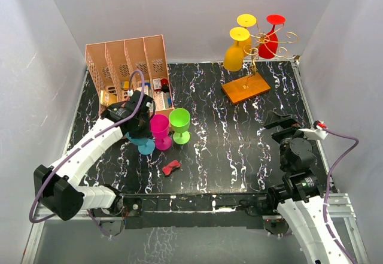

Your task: Take the wine glass off the wine glass rack

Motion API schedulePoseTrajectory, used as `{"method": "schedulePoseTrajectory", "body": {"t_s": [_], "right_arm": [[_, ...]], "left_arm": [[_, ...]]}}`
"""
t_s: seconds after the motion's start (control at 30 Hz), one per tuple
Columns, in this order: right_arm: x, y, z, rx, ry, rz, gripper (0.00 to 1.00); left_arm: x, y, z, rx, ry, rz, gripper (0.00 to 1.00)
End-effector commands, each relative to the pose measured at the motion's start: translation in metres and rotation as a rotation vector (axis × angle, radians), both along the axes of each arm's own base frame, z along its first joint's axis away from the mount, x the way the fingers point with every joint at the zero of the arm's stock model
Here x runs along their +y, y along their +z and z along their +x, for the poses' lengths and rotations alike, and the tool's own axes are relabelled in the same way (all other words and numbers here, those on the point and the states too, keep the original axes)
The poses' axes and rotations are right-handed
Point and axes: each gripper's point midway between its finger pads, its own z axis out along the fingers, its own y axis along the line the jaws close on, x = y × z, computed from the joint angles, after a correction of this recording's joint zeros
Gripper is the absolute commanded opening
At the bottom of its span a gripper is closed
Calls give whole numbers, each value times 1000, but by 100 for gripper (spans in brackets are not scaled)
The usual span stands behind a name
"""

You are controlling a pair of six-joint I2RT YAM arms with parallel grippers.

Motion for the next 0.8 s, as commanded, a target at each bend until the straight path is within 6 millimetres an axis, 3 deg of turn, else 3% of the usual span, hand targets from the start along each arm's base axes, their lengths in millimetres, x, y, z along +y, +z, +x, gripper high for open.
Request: {"method": "schedulePoseTrajectory", "body": {"t_s": [0.0, 0.17, 0.3, 0.53, 0.67, 0.77], "right_arm": [[-2, 18, 1, -57, -10, 1, 99], [-1, 18, 1, -58, -7, -2, 99], [-2, 18, 1, -57, -8, -8, 99], [-1, 17, 2, -53, -4, -15, 99], [3, 14, 2, -33, 26, -60, 99], [12, 14, -1, 1, 89, -79, 99]], "left_arm": [[3, 8, 0, -18, 22, -10, 30], [13, 44, 4, -140, 60, -22, 57], [16, 75, 7, -250, 84, -73, 71], [8, 125, 11, -457, 72, -227, 89], [-10, 174, 22, -649, 14, -382, 97], [-26, 208, 33, -769, -25, -495, 97]]}}
